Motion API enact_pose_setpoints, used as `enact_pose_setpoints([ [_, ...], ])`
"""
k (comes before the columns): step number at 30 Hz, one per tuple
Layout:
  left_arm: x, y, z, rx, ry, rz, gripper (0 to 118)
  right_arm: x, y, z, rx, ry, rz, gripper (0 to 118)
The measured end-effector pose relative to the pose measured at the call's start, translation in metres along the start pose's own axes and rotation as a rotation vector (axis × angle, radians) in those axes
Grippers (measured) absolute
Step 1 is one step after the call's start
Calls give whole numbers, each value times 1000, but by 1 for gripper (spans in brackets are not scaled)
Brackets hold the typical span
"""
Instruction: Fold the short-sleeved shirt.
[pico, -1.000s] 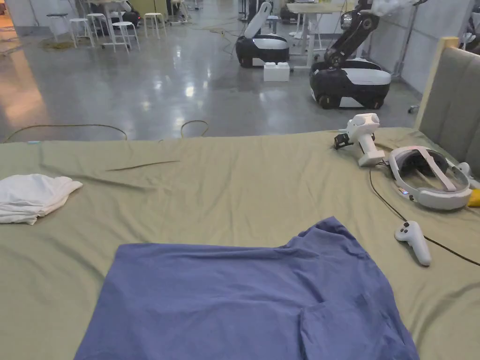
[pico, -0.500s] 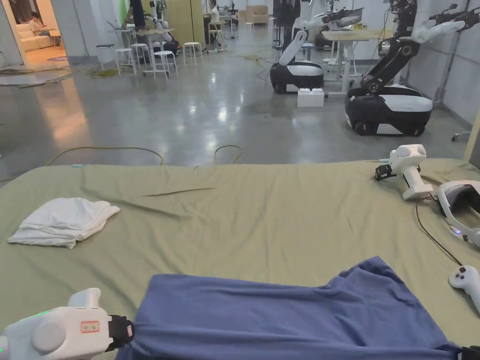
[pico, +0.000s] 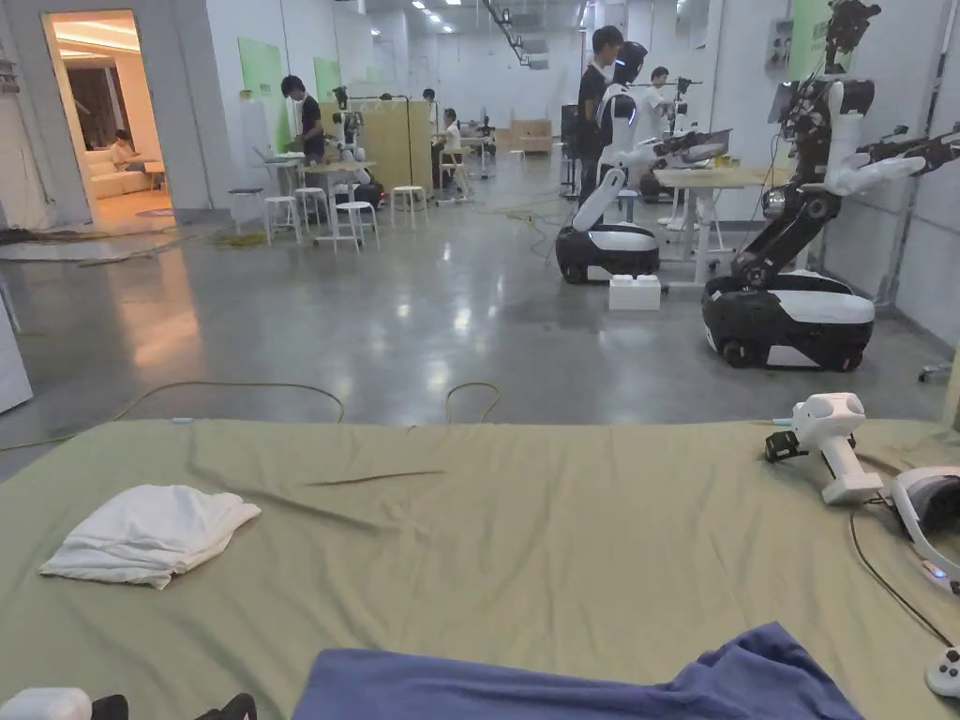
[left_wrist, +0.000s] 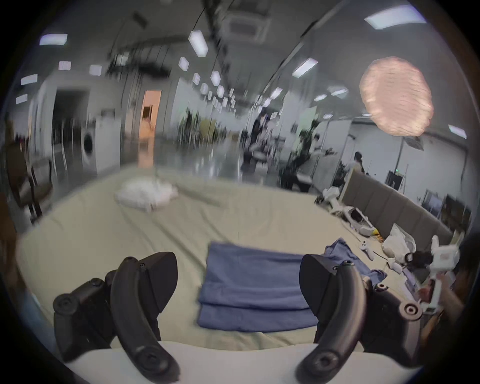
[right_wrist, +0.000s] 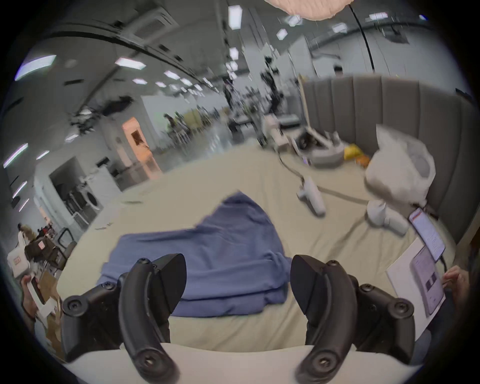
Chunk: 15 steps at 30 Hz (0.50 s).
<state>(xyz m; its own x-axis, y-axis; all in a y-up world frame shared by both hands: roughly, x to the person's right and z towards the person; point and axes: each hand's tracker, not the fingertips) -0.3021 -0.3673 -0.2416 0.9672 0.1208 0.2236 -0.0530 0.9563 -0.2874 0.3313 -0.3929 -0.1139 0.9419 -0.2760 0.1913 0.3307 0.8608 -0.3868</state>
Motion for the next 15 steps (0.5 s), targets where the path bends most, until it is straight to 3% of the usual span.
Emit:
enact_pose_setpoints([
  [4, 33, 20, 86, 167, 5, -113, 100, -47, 0, 85, 145, 69, 61, 76],
  [6, 47, 22, 124, 264, 7, -162, 97, -65, -4, 114, 190, 76, 102, 42],
  [7, 57, 26, 136, 286, 3, -168, 91, -74, -6, 129, 228, 85, 124, 14],
  [8, 63, 26, 148, 293, 14, -163, 84, -82, -7, 141, 254, 91, 140, 1],
  [10, 73, 26, 167, 286, 15, -152, 80, -94, -11, 158, 309, 76, 178, 1],
  [12, 78, 23, 175, 290, 0, -122, 15, -103, -10, 171, 296, 93, 225, 0],
  [13, 82, 18, 181, 313, 2, -104, 0, -107, -11, 174, 307, 70, 227, 0],
  [15, 86, 23, 182, 296, -61, -121, 0, -108, -10, 177, 310, 84, 236, 0],
])
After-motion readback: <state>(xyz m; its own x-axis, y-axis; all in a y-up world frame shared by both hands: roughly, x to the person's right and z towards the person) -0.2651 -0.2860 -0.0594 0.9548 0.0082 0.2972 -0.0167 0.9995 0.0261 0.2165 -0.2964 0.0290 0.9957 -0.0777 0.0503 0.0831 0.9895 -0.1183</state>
